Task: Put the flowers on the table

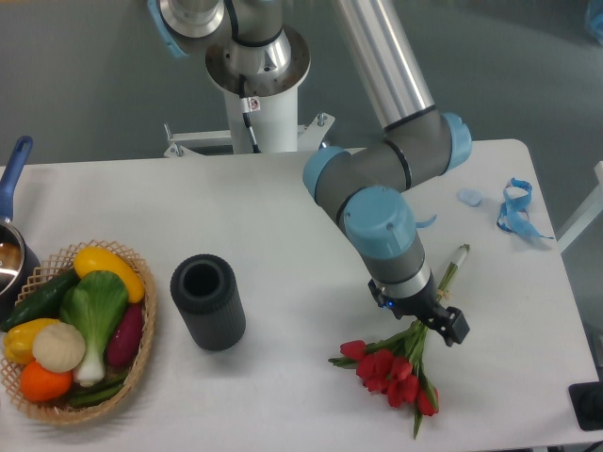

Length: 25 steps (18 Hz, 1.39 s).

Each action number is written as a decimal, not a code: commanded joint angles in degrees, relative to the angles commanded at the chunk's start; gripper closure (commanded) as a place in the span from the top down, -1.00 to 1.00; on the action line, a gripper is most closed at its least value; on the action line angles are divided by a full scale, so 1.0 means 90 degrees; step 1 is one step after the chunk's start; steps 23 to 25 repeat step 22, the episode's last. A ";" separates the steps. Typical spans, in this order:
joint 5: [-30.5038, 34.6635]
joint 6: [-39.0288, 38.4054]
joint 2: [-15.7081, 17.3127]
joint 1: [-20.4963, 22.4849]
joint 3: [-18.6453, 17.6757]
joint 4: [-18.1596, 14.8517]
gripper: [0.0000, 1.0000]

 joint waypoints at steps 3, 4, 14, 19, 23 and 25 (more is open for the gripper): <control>-0.0459 0.0088 0.0293 0.0302 0.0020 -0.0301 1.00; -0.0586 0.0223 0.0420 0.0438 0.0020 -0.0574 1.00; -0.1554 0.2829 0.1280 0.1816 -0.0058 -0.2149 1.00; -0.1924 0.3484 0.1467 0.2324 -0.0234 -0.2159 1.00; -0.1993 0.3682 0.1515 0.2373 -0.0263 -0.2159 1.00; -0.1993 0.3682 0.1515 0.2373 -0.0263 -0.2159 1.00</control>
